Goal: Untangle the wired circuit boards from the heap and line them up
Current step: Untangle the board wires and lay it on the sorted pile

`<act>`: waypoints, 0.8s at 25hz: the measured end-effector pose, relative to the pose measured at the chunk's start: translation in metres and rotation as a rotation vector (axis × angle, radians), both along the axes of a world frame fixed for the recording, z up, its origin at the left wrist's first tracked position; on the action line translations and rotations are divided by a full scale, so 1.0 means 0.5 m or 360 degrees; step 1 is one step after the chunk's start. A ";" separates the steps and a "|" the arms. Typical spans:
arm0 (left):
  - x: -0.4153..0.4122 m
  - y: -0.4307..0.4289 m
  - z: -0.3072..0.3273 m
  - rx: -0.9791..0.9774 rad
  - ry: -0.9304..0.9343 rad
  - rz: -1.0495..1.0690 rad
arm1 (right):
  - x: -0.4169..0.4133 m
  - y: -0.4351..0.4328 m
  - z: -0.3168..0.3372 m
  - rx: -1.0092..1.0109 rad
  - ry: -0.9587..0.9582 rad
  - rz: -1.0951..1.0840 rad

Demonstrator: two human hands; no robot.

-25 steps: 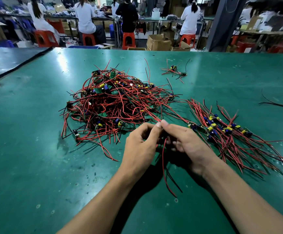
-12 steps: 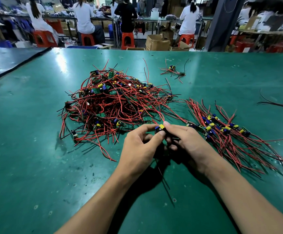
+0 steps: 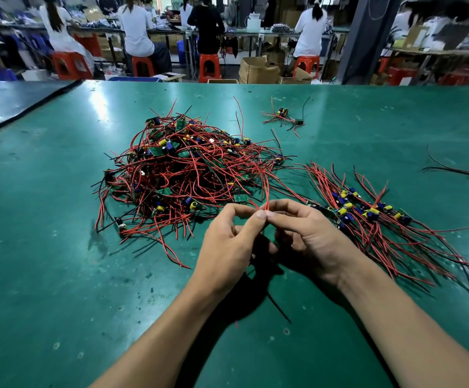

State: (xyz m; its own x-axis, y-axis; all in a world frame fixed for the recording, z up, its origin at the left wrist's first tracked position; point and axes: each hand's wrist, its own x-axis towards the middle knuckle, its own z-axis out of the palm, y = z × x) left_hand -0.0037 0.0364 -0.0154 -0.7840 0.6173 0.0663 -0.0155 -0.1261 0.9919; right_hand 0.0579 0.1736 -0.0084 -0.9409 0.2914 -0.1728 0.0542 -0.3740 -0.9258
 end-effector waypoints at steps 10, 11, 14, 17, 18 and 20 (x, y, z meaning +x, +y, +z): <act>-0.011 0.001 0.001 -0.0045 0.0032 -0.0174 | -0.004 0.017 -0.003 -0.0140 0.0091 -0.0085; -0.012 0.001 0.002 -0.0073 0.0033 -0.0170 | -0.005 0.020 -0.003 -0.0051 0.0080 -0.0130; -0.014 0.002 0.001 -0.0110 0.0023 -0.0167 | -0.006 0.017 -0.009 0.0099 0.0062 -0.0139; -0.015 0.002 0.001 -0.0137 0.0046 -0.0187 | -0.002 0.009 -0.009 0.0110 0.0089 -0.0067; -0.015 0.002 0.000 -0.0138 0.0047 -0.0180 | -0.001 0.007 -0.006 0.0067 0.0109 -0.0044; -0.014 0.002 0.001 -0.0112 -0.0004 -0.0162 | 0.001 0.006 -0.002 -0.0068 0.0111 -0.0004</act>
